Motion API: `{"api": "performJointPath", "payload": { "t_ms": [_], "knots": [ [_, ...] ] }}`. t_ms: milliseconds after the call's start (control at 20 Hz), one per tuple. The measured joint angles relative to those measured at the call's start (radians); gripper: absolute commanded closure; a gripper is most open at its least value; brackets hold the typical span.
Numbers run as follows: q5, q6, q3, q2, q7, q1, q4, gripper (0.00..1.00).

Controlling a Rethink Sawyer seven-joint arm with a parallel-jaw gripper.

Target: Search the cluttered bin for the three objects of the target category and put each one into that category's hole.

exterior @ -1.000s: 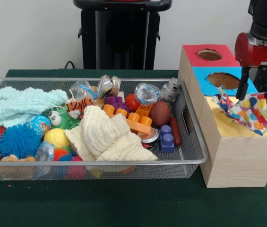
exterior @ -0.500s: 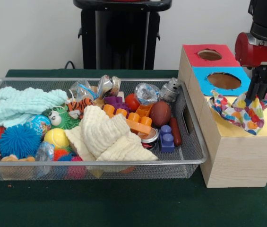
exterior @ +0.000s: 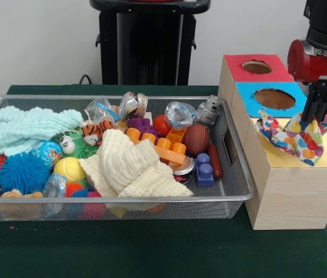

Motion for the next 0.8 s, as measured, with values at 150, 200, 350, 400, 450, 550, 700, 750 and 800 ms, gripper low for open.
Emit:
{"api": "performJointPath", "payload": {
  "t_ms": [150, 200, 350, 400, 450, 550, 700, 750, 800],
  "knots": [
    [0.000, 0.000, 0.000, 0.000, 0.000, 0.000, 0.000, 1.00],
    [0.000, 0.000, 0.000, 0.000, 0.000, 0.000, 0.000, 0.00],
    [0.000, 0.000, 0.000, 0.000, 0.000, 0.000, 0.000, 0.00],
    [0.000, 0.000, 0.000, 0.000, 0.000, 0.000, 0.000, 0.00],
    [0.000, 0.000, 0.000, 0.000, 0.000, 0.000, 0.000, 0.00],
    [0.000, 0.000, 0.000, 0.000, 0.000, 0.000, 0.000, 0.00],
    [0.000, 0.000, 0.000, 0.000, 0.000, 0.000, 0.000, 0.00],
    [0.000, 0.000, 0.000, 0.000, 0.000, 0.000, 0.000, 0.00],
    [-0.001, 0.000, 0.000, 0.000, 0.000, 0.000, 0.000, 0.00]
  ]
}}
